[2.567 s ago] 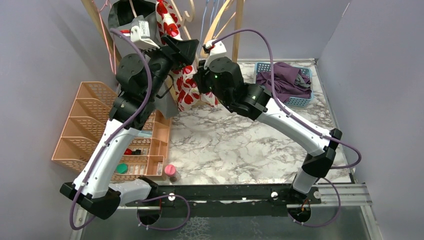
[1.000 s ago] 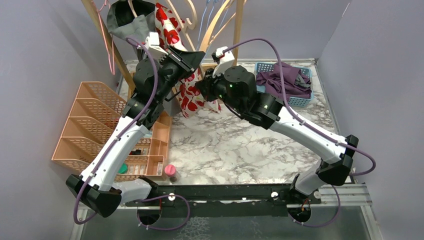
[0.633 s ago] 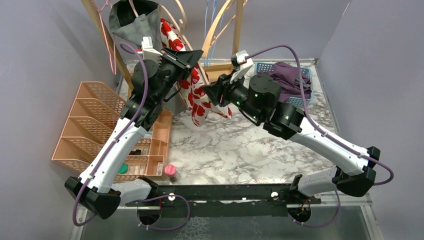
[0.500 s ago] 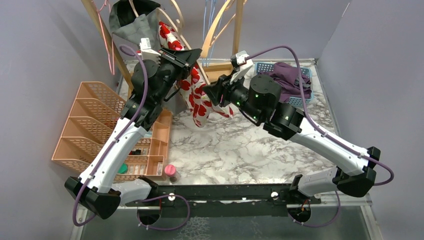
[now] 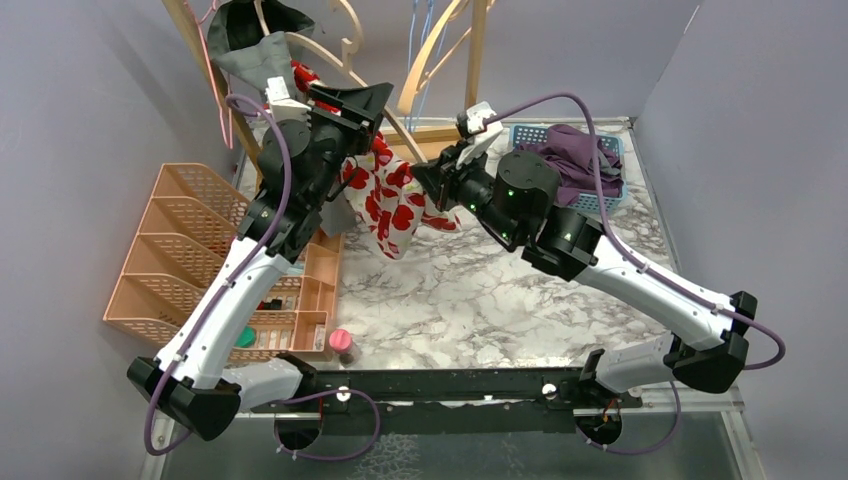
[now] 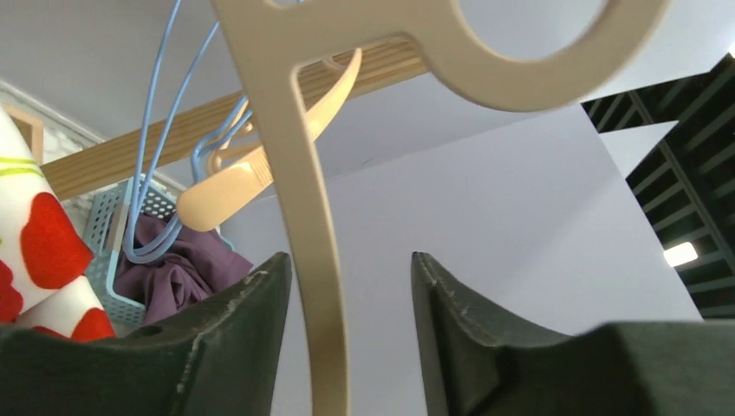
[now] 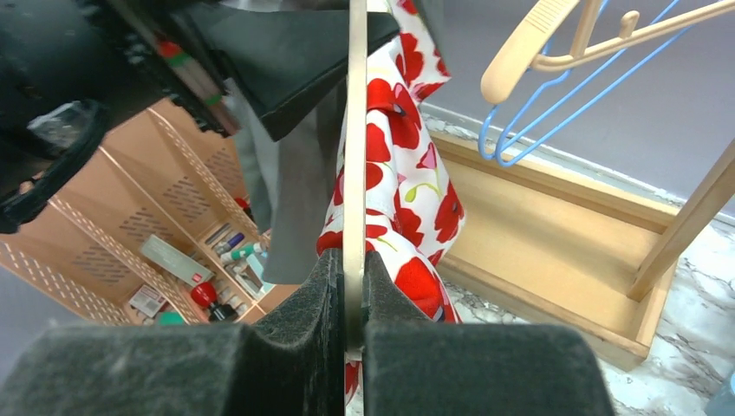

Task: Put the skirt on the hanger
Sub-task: Place the hanger at the clothesline.

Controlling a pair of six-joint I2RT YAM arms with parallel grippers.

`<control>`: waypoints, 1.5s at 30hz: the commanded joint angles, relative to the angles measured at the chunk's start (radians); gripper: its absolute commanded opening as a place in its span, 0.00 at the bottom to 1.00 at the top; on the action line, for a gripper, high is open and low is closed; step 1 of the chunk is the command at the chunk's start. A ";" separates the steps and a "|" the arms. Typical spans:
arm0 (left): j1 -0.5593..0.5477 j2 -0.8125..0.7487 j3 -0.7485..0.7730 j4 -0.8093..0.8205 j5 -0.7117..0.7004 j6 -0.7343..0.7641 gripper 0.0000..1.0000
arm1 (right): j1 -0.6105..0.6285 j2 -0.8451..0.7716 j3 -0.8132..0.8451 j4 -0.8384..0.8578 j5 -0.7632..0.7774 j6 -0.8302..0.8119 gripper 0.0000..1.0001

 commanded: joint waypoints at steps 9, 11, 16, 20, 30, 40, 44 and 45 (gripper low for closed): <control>0.006 -0.249 0.042 -0.052 -0.020 0.696 0.67 | 0.068 0.060 0.142 -0.033 0.256 0.173 0.01; 0.006 -0.293 0.056 -0.070 -0.048 0.797 0.67 | 0.085 0.078 0.165 -0.052 0.328 0.175 0.01; 0.006 -0.363 0.117 -0.130 -0.120 0.968 0.67 | 0.112 0.128 0.235 -0.084 0.456 0.171 0.01; 0.006 -0.404 0.142 -0.155 -0.177 1.042 0.67 | 0.116 0.133 0.248 -0.065 0.497 0.156 0.01; 0.006 -0.444 0.133 -0.154 -0.262 1.113 0.67 | 0.119 0.190 0.329 -0.047 0.536 0.108 0.01; 0.006 -0.473 0.124 -0.160 -0.302 1.129 0.67 | 0.119 0.386 0.574 0.008 0.513 0.018 0.01; 0.006 -0.485 0.128 -0.166 -0.314 1.154 0.67 | 0.118 0.463 0.659 0.037 0.513 -0.025 0.01; 0.006 -0.487 0.130 -0.167 -0.315 1.158 0.67 | 0.116 0.482 0.685 0.039 0.508 -0.034 0.01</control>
